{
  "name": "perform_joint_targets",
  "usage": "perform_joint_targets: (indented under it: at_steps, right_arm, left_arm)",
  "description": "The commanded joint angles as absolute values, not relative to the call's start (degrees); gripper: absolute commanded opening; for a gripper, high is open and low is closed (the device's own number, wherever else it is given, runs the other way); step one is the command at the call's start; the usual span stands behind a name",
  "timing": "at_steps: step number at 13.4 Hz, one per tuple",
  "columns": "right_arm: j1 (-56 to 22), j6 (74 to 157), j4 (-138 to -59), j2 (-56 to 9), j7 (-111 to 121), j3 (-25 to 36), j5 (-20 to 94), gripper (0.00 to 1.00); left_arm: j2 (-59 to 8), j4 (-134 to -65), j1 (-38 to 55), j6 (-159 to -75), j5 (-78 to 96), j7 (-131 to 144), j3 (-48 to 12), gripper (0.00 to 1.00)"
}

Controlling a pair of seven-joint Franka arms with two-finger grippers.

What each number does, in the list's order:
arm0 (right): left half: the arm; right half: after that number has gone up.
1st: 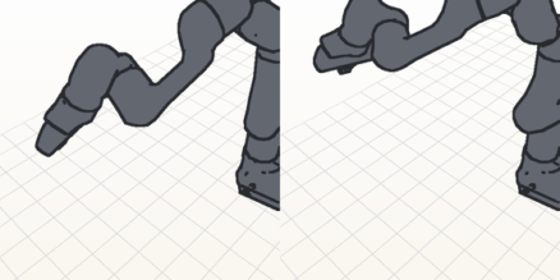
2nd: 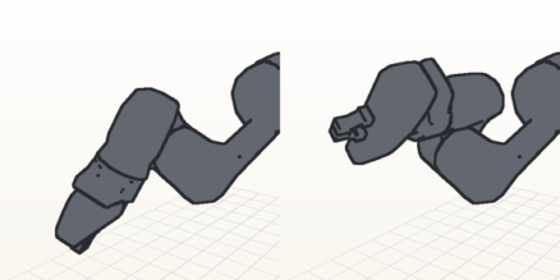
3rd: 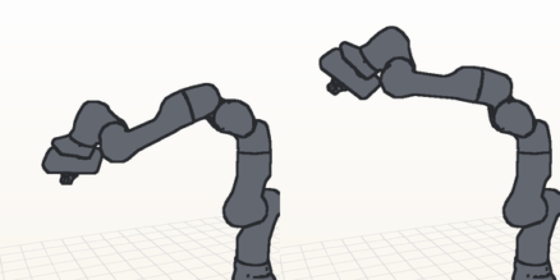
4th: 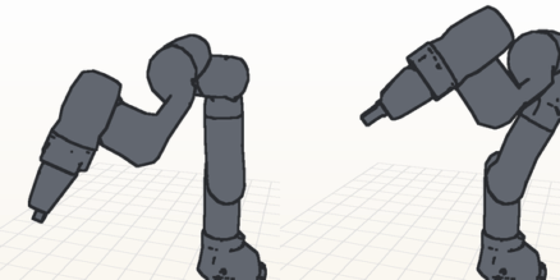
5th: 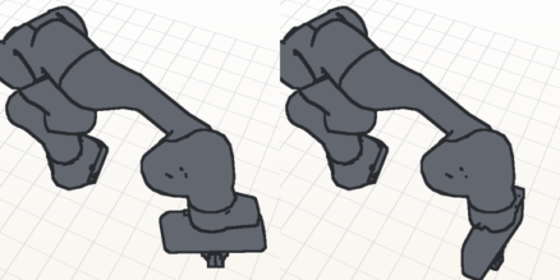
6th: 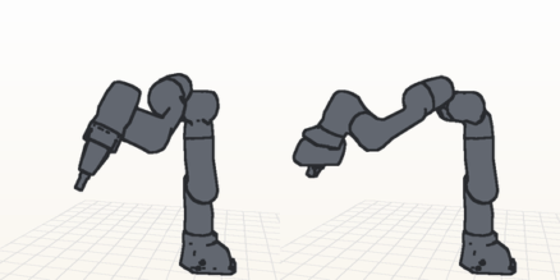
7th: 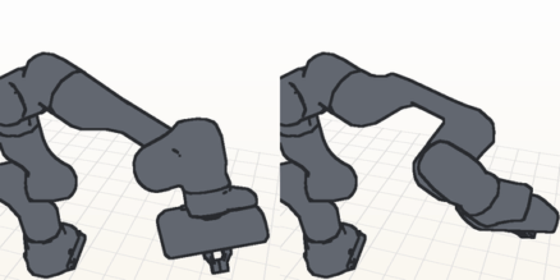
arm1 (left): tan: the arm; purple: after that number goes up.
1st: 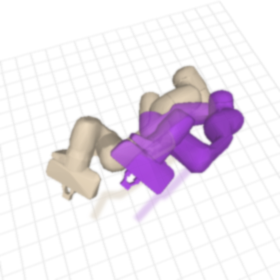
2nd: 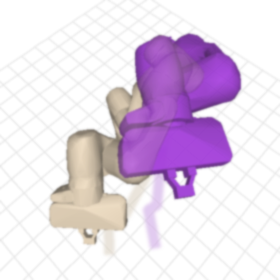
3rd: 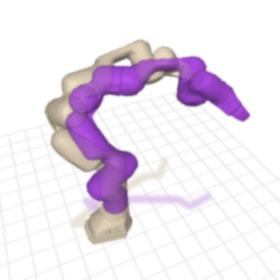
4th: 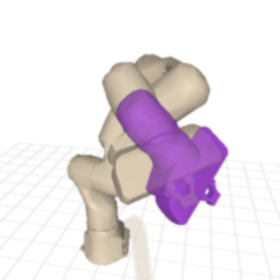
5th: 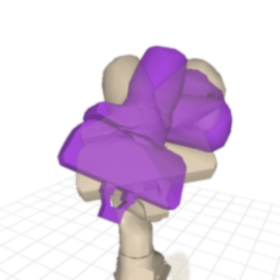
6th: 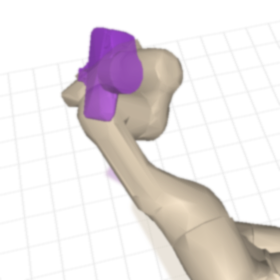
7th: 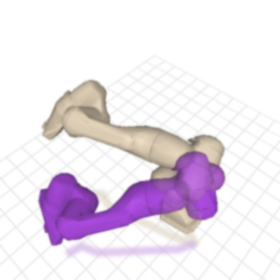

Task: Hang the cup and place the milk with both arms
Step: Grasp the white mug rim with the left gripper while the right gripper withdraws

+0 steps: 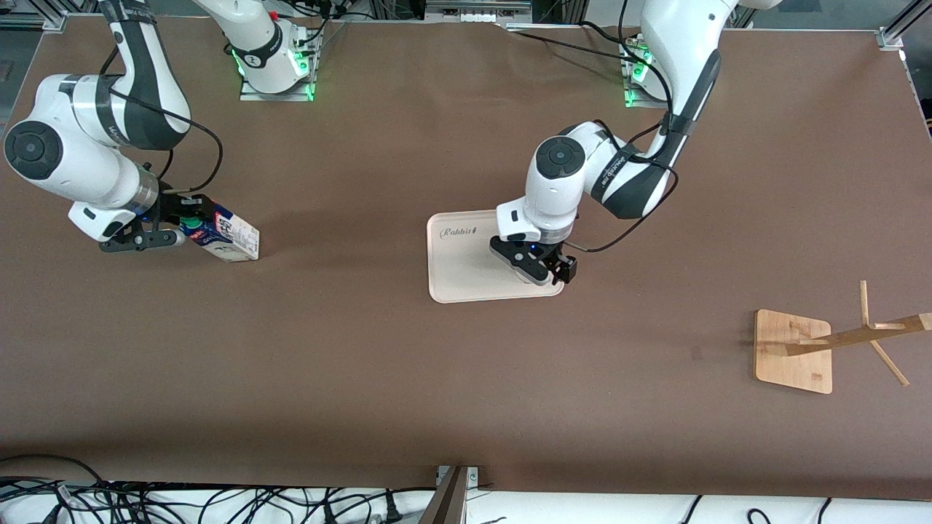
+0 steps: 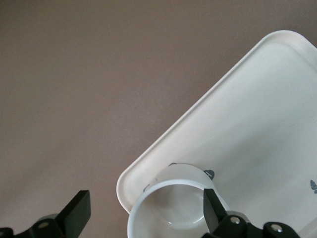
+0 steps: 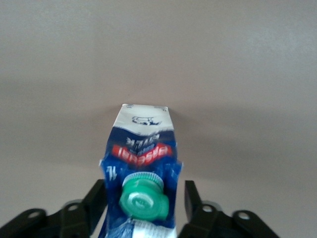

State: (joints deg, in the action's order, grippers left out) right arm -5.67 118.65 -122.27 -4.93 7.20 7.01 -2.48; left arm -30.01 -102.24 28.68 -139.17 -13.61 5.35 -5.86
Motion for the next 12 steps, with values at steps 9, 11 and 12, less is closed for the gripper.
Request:
perform_joint_targets:
  at_steps: [9, 11, 12]
  right_arm:
    - [-4.2, 101.8, -108.0, -1.8, 0.9, 6.0, -1.4, 1.0]
    - [-4.2, 100.7, -105.7, -1.7, 0.8, 6.1, -0.6, 1.0]
    - [-4.2, 100.0, -104.4, -1.6, 0.8, 6.0, 0.3, 1.0]
  left_arm:
    - [-29.5, -104.2, 27.8, -137.6, -15.0, -8.8, -5.7, 1.0]
    - [-30.9, -104.2, 27.9, -137.9, -15.0, -8.4, -5.7, 1.0]
    - [-31.4, -104.1, 27.9, -138.0, -14.9, -8.3, -5.7, 1.0]
